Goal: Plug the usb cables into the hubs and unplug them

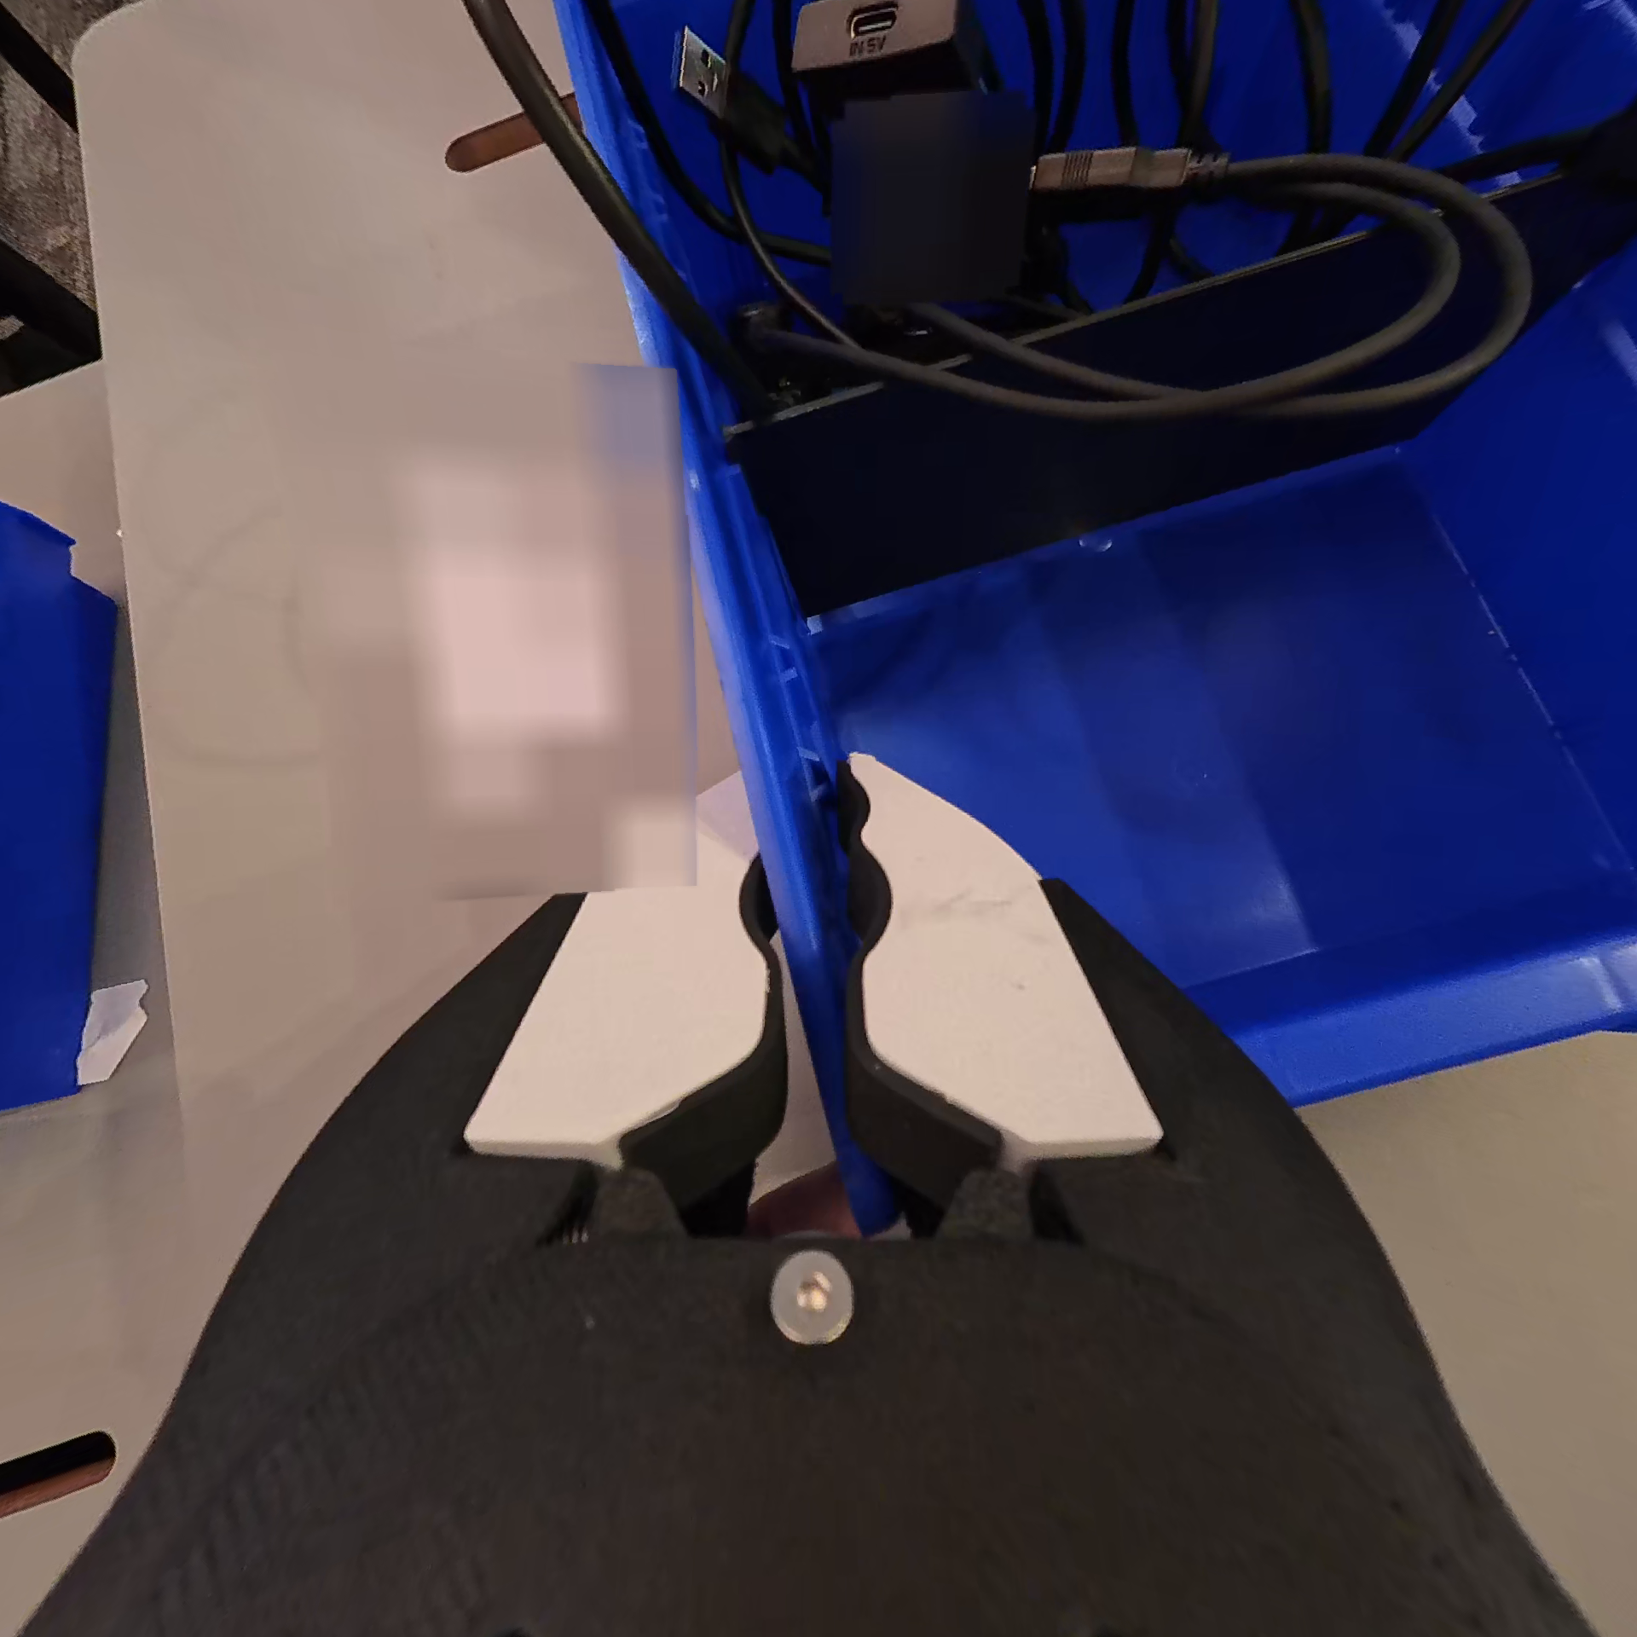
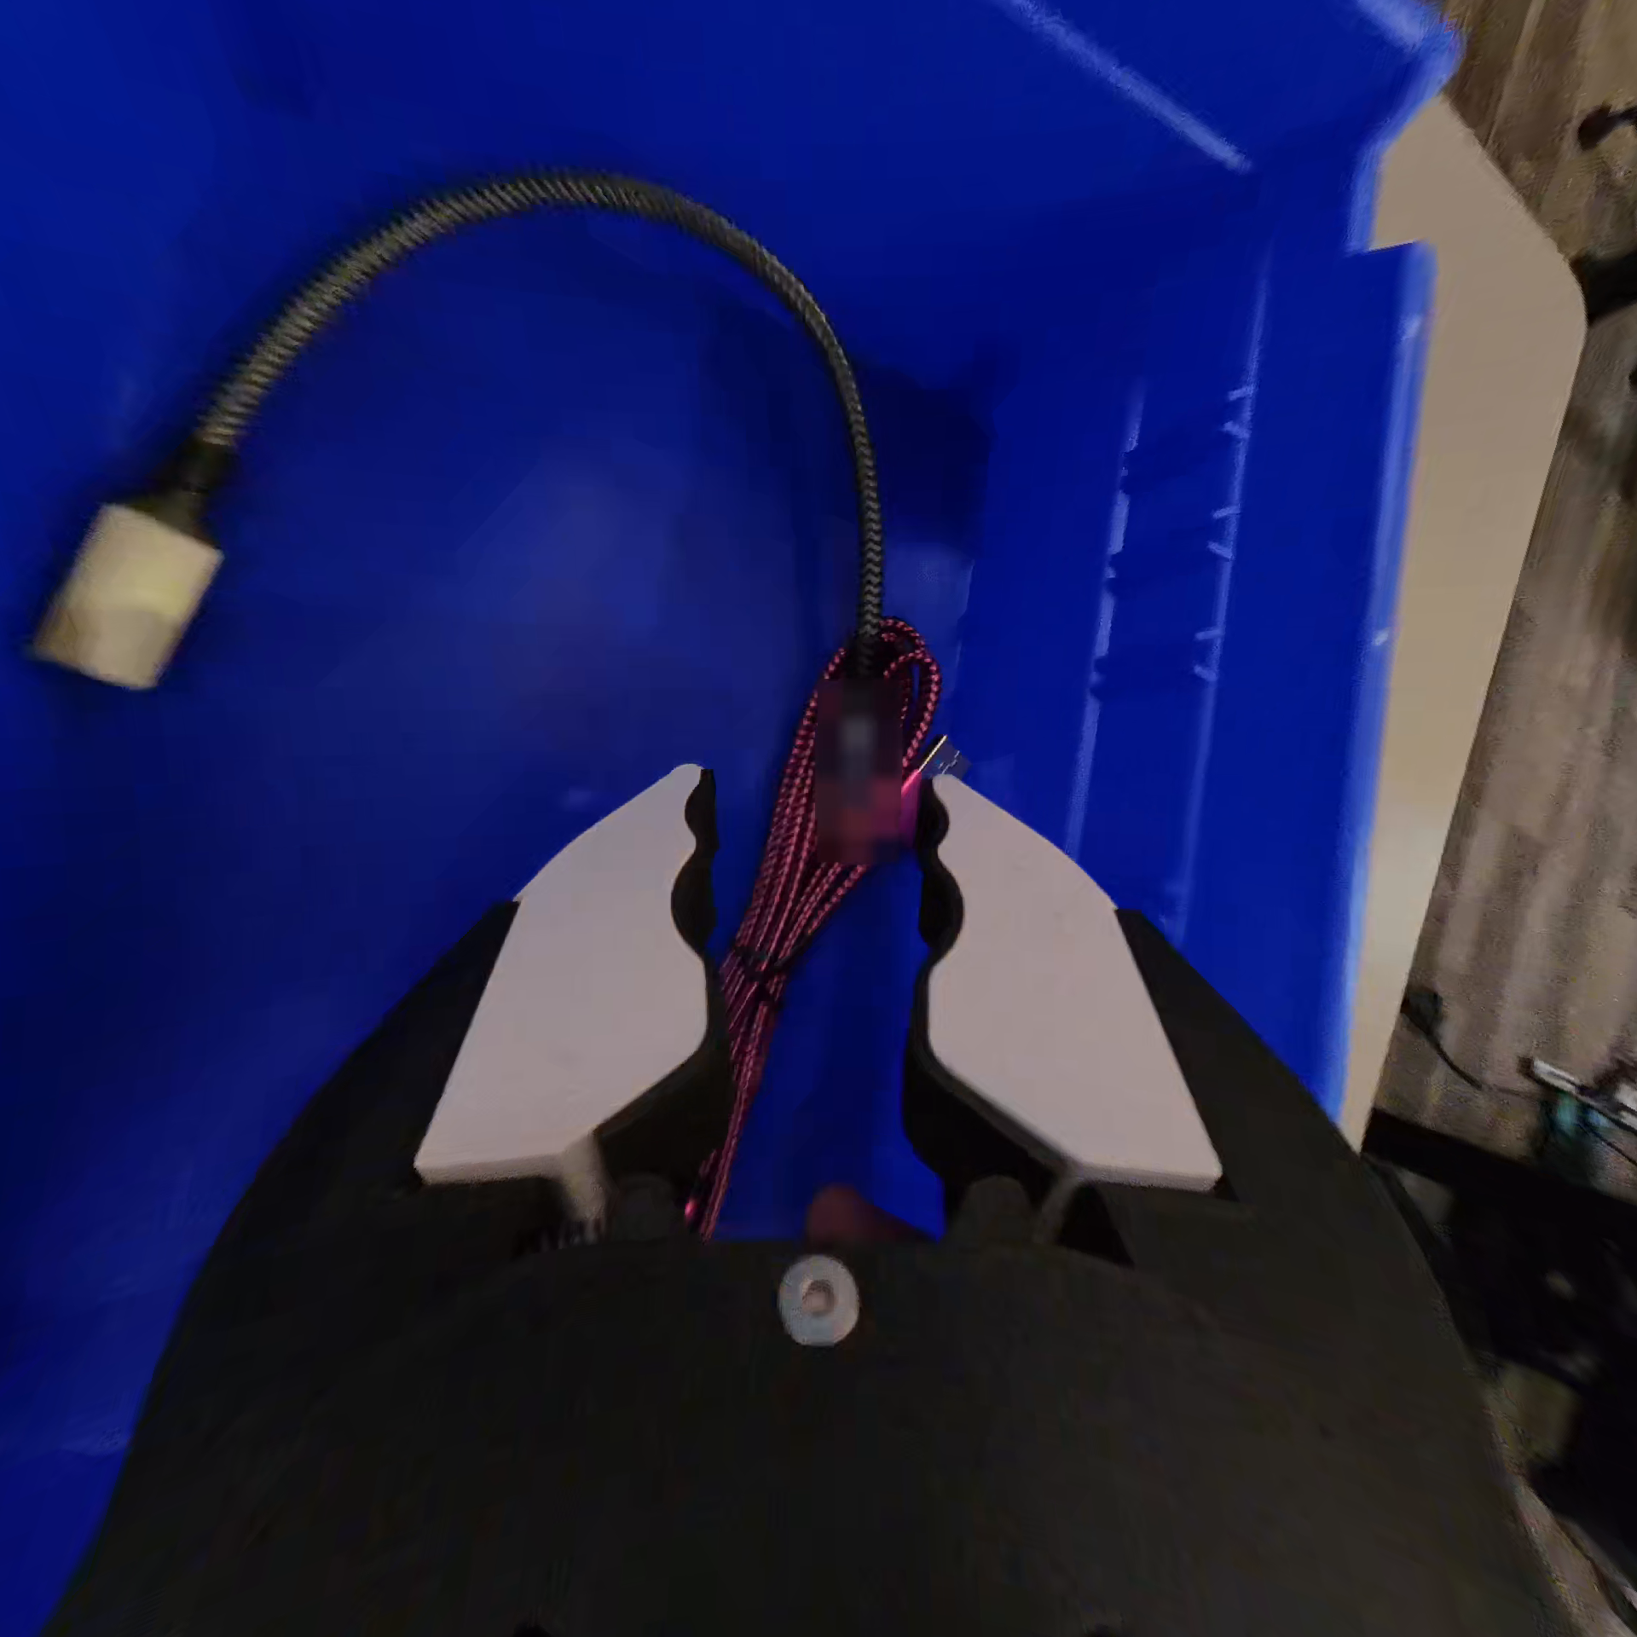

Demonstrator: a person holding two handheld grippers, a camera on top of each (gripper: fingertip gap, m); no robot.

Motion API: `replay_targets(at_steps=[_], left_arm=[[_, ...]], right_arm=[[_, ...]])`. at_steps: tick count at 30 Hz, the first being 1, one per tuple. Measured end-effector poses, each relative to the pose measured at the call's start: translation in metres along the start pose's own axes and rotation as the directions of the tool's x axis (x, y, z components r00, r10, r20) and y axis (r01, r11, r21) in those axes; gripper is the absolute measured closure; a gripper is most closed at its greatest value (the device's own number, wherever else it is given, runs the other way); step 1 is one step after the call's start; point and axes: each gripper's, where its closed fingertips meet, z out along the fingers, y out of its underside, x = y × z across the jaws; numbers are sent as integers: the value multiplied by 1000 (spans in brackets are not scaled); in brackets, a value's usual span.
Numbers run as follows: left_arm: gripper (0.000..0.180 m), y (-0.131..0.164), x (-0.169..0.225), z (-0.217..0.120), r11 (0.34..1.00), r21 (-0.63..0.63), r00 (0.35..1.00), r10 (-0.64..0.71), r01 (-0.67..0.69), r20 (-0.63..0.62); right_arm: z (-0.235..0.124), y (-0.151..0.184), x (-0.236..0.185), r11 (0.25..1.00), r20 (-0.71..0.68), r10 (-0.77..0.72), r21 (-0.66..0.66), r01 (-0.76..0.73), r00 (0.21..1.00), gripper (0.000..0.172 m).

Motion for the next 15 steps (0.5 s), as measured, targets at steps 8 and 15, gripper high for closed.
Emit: replay_targets(at_steps=[8,15], left_arm=[[173,0,0,1,1000,2,1000,9,-9,-7],[173,-2,0,2,1000,24,1000,3,-3,-9]], right_arm=[[34,7,14,992,-21,53,-116,-55,998,146],[28,0,10,997,58,78,-15,-77,995,154]])
